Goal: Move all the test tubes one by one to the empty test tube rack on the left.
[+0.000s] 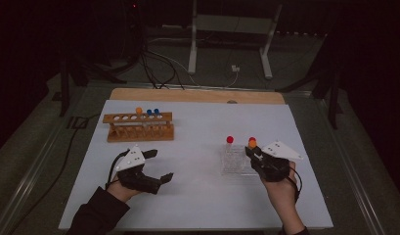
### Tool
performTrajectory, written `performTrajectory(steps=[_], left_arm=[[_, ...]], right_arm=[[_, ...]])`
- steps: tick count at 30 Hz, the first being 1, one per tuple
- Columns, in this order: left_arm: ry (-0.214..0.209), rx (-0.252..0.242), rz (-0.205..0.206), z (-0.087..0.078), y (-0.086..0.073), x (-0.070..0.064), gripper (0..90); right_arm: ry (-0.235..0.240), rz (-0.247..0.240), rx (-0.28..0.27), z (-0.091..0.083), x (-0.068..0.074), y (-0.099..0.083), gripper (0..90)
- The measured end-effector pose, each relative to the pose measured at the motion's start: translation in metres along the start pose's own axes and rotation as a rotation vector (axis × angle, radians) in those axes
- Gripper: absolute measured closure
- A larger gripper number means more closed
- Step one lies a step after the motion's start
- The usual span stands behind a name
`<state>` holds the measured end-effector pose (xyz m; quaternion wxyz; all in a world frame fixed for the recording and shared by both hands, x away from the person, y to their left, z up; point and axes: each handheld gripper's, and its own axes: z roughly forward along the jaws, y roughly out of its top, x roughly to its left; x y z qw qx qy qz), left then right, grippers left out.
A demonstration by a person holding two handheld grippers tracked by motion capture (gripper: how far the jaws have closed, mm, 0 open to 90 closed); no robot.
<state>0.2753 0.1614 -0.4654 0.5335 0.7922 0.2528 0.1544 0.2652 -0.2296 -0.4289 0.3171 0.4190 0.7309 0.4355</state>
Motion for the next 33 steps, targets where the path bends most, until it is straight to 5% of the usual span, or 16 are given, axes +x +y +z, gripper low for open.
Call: performTrajectory(steps=[7,16,33], left_arm=[[-0.015,-0.002,0.014,-0.002,0.005,-0.003,4.1],[-0.054,-0.014,0.028,-0.005,0.013,-0.01,4.5],[-0.131,-0.004,0.053,0.001,0.027,-0.023,6.4]], right_arm=[[0.037,-0.018,-0.025,-0.01,0.011,0.008,74.4],[0.173,-0.026,-0.043,-0.017,0.036,0.017,74.4],[0.316,-0.103,0.065,0.013,0.084,-0.001,74.4]])
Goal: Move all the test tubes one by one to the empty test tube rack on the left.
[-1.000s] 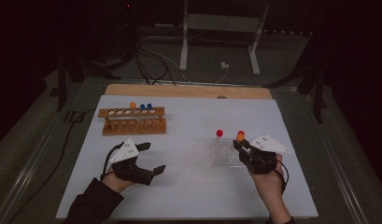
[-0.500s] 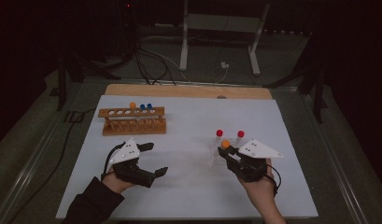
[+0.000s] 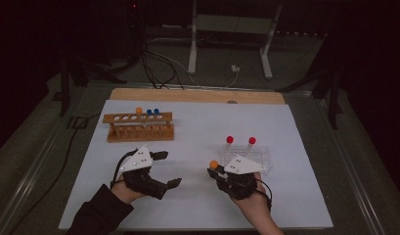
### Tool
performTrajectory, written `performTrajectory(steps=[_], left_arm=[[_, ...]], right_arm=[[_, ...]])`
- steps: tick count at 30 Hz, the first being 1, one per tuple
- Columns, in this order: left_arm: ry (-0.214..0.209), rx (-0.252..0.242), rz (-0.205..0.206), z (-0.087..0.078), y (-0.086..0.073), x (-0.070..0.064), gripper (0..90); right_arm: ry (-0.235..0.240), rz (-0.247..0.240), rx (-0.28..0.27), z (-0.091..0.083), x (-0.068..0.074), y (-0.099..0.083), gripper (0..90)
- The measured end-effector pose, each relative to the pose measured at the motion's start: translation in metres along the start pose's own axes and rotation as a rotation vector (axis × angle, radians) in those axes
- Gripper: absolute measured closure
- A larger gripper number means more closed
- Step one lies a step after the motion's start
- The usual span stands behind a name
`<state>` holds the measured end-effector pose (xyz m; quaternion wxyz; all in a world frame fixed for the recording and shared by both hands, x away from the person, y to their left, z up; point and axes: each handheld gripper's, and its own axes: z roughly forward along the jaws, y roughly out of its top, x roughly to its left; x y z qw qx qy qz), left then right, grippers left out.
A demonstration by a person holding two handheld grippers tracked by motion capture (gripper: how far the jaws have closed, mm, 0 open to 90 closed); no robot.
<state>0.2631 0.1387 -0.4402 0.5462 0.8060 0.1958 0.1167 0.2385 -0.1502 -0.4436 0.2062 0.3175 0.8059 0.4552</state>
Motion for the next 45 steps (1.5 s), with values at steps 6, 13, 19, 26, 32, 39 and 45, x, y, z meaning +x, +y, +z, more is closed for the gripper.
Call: performTrajectory(steps=[6,13,19,26,32,39,45], left_arm=[[-0.023,0.001,0.024,0.007,0.007,-0.007,10.6],[-0.054,-0.006,0.04,0.018,0.011,-0.014,18.8],[-0.081,0.007,0.066,0.029,0.015,-0.019,30.4],[-0.099,0.021,0.093,0.04,0.017,-0.024,47.0],[-0.099,0.033,0.112,0.049,0.019,-0.026,56.6],[-0.101,0.05,0.129,0.054,0.019,-0.026,65.8],[-0.103,0.056,0.135,0.056,0.018,-0.025,71.2]], right_arm=[[0.026,-0.017,0.027,0.01,0.008,-0.003,74.4],[0.053,-0.031,0.053,0.017,0.015,-0.006,74.4],[0.065,-0.039,0.061,0.02,0.019,-0.007,74.4],[0.071,-0.039,0.062,0.02,0.02,-0.007,74.4],[0.074,-0.044,0.062,0.02,0.022,-0.006,74.4],[0.077,-0.042,0.057,0.019,0.022,-0.005,74.4],[0.078,-0.038,0.061,0.02,0.021,-0.006,74.4]])
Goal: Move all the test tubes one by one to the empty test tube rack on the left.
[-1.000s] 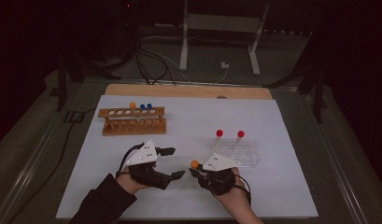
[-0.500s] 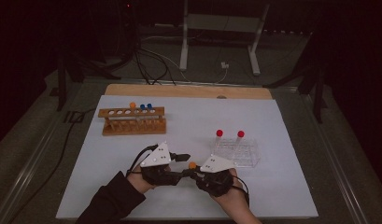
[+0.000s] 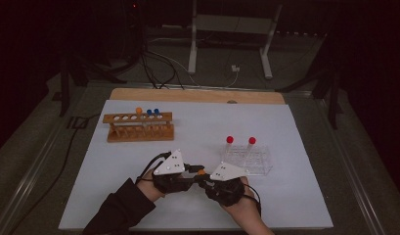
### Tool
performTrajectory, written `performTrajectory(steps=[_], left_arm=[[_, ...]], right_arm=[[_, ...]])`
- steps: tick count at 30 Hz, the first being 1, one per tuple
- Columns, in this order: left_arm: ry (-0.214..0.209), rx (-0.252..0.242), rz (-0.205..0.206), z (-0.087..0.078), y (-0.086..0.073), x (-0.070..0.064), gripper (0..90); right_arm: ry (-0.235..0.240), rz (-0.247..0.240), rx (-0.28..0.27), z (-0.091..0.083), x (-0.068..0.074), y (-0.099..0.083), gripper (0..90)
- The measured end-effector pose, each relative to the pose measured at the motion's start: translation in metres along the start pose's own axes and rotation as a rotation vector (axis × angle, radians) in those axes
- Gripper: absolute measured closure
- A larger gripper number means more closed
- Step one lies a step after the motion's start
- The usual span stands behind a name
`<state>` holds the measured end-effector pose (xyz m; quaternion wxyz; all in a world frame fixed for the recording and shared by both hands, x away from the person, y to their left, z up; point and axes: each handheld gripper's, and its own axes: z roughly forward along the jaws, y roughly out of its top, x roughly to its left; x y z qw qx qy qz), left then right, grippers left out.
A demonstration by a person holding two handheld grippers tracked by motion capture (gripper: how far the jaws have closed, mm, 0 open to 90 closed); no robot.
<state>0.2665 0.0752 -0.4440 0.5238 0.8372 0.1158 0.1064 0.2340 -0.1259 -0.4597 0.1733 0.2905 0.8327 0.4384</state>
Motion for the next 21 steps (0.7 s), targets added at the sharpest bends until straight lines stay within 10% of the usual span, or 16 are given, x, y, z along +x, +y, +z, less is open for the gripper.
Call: performTrajectory(steps=[8,21], left_arm=[[0.01,-0.001,-0.004,-0.003,0.002,0.002,71.9],[0.085,0.02,-0.015,-0.031,-0.007,0.012,72.0]], right_arm=[[0.006,0.013,-0.021,-0.001,-0.001,0.0,72.7],[-0.013,0.053,-0.096,-0.012,-0.008,-0.001,43.6]])
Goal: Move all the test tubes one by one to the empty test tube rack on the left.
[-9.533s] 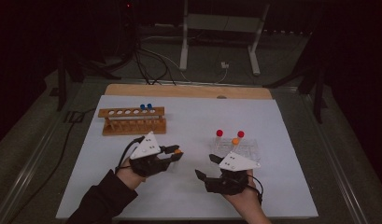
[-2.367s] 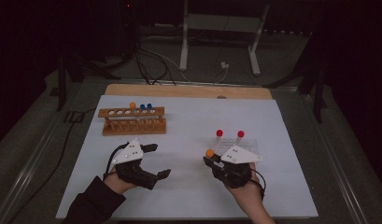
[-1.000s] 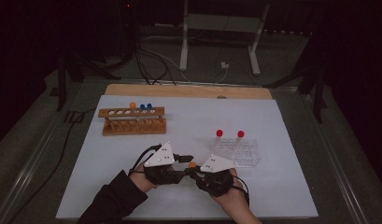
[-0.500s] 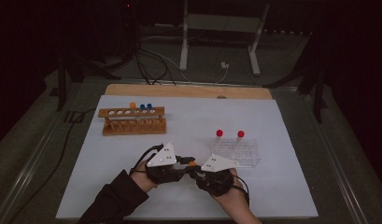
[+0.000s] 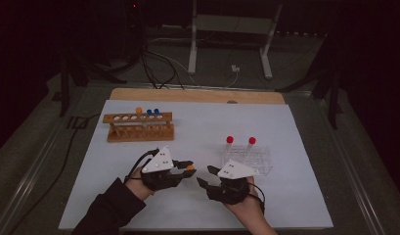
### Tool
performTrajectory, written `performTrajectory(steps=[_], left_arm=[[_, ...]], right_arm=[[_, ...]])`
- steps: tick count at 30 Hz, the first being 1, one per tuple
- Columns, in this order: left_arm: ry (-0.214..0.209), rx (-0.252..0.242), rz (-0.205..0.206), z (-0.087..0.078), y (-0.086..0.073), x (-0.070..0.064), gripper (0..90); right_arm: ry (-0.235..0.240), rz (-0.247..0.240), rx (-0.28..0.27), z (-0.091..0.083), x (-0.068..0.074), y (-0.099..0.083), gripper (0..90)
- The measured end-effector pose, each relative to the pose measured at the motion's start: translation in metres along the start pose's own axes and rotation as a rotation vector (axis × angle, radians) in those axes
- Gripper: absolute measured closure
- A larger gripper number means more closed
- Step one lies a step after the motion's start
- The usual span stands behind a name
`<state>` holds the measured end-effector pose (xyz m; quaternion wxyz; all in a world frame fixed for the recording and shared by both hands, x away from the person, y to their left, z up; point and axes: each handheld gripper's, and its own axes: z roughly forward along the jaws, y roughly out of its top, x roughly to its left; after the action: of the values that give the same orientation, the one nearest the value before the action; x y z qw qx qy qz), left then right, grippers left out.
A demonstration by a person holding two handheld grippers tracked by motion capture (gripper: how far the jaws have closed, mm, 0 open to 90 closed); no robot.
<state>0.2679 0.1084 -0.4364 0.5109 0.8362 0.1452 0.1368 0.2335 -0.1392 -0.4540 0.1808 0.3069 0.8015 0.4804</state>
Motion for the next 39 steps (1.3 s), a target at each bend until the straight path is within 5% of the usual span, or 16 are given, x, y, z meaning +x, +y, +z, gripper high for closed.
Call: performTrajectory(steps=[6,18,39], left_arm=[[0.052,0.002,-0.032,-0.019,-0.009,0.012,72.0],[0.192,0.005,-0.095,-0.059,-0.023,0.043,72.0],[0.407,-0.031,-0.171,-0.107,-0.016,0.098,72.0]], right_arm=[[0.015,0.009,-0.016,-0.004,-0.003,0.001,35.6],[0.016,0.038,-0.043,-0.006,-0.005,0.001,2.2],[0.036,0.043,-0.083,-0.011,-0.006,0.001,0.0]])
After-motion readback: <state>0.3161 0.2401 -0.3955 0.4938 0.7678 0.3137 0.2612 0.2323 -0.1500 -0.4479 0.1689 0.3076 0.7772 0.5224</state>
